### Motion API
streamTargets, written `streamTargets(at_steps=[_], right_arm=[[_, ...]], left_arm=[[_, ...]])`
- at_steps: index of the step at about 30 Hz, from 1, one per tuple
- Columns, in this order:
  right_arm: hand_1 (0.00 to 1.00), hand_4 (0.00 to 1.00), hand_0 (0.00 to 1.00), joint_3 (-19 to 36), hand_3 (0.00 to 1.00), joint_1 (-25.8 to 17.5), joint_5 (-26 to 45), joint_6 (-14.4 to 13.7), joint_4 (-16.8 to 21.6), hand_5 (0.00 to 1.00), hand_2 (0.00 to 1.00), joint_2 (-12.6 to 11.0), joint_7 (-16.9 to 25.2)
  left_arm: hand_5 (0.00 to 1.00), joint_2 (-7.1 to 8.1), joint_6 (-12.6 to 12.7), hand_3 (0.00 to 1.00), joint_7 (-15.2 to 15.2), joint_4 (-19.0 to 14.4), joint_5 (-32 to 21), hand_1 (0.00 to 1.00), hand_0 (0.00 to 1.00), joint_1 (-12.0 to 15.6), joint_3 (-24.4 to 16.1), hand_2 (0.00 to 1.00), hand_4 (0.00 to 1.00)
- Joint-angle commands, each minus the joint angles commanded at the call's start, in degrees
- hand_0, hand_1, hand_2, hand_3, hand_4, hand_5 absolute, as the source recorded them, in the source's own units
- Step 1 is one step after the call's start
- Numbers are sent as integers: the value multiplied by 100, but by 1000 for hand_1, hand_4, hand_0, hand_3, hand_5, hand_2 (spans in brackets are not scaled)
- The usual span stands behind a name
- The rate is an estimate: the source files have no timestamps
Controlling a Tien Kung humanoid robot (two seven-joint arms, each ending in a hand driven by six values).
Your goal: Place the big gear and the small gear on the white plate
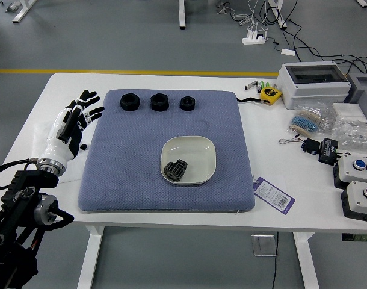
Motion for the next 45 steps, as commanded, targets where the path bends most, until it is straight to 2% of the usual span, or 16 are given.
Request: streamTargets(at_steps=[3,6,9,18,26,33,41,45], right_arm=[[675,834,699,-26,622,-12,39,6,-2,736,753,-1,18],[674,834,699,-40,622,-14,71,7,-4,736,753,1,30],[674,834,699,-44,622,-9,77,8,-6,736,753,0,36],[674,833,699,-65,621,-8,120,10,-10,736,753,-1,50],[674,832,699,-36,621,-19,58,9,-14,737,752,8,37],[674,832,699,-8,621,-20,-11,-5,-15,737,752,16,20],[674,832,699,-13,621,-4,-10,-2,-20,736,752,6,34],[673,831,698,-11,620,1,-27,-2,-20,737,752,4,35]], left_arm=[[786,-16,-51,766,-133,-251,140,718,761,315,-164,808,815],[798,-61,-86,762,-128,-382,199,717,760,485,-310,805,812],[798,-78,-128,762,-93,-468,228,717,760,584,-419,805,812],[800,23,-209,759,-58,-715,196,717,758,841,-636,803,815],[804,75,-252,757,-49,-827,182,715,757,970,-701,802,818],[808,-11,-319,758,-42,-852,91,715,761,1111,-827,806,826],[811,37,-348,758,-24,-954,126,715,762,1128,-852,807,829],[804,9,-338,757,-30,-959,146,716,764,1146,-903,807,824]])
